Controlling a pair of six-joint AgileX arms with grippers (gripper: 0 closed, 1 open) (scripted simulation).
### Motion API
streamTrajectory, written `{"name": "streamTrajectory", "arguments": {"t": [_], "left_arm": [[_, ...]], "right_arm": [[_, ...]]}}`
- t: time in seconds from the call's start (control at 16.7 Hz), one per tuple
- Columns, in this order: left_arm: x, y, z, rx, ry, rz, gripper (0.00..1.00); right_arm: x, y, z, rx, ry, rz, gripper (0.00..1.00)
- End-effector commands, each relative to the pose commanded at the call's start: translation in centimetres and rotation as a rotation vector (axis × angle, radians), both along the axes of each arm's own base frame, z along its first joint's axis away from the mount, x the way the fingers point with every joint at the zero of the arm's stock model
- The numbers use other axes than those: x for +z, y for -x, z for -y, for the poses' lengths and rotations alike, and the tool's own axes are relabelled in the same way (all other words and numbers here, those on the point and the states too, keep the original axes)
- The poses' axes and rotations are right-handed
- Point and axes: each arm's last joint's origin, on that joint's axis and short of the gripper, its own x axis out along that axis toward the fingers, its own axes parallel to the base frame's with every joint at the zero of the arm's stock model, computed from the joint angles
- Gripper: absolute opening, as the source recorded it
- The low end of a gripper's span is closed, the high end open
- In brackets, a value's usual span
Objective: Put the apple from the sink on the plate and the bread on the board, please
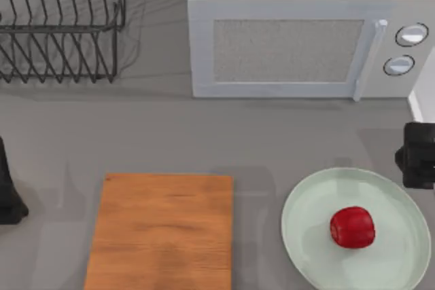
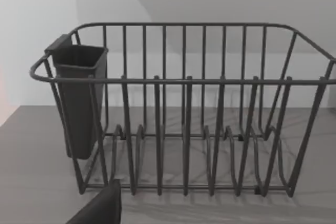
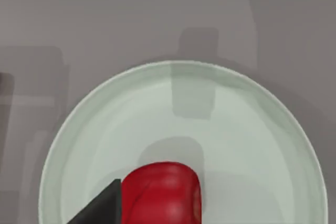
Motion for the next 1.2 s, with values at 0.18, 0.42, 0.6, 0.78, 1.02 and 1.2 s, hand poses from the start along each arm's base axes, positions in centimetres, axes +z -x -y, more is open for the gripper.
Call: {"name": "streamTrajectory", "arguments": {"t": [0.18,0.42,0.6,0.78,1.02,1.2], "left_arm": [[0.0,0.0,0.0,0.000,0.000,0.000,1.00],[0.0,0.0,0.0,0.000,0.000,0.000,1.00],[0.0,0.0,0.0,0.000,0.000,0.000,1.00],[0.0,0.0,0.0,0.000,0.000,0.000,1.00],[0.0,0.0,0.0,0.000,0.000,0.000,1.00],[0.0,0.0,0.0,0.000,0.000,0.000,1.00]], "right_arm": [[-1.2,3.1,2.8,-0.024,-0.021,0.286,1.00],[-4.4,6.0,5.2,-0.075,0.026,0.648,1.00],[-6.8,7.0,6.2,-0.117,0.092,0.854,1.00],[-8.5,7.2,6.7,-0.146,0.149,0.969,1.00],[-8.8,7.2,6.8,-0.152,0.162,0.993,1.00],[-8.8,7.2,6.8,-0.152,0.162,0.993,1.00]]}}
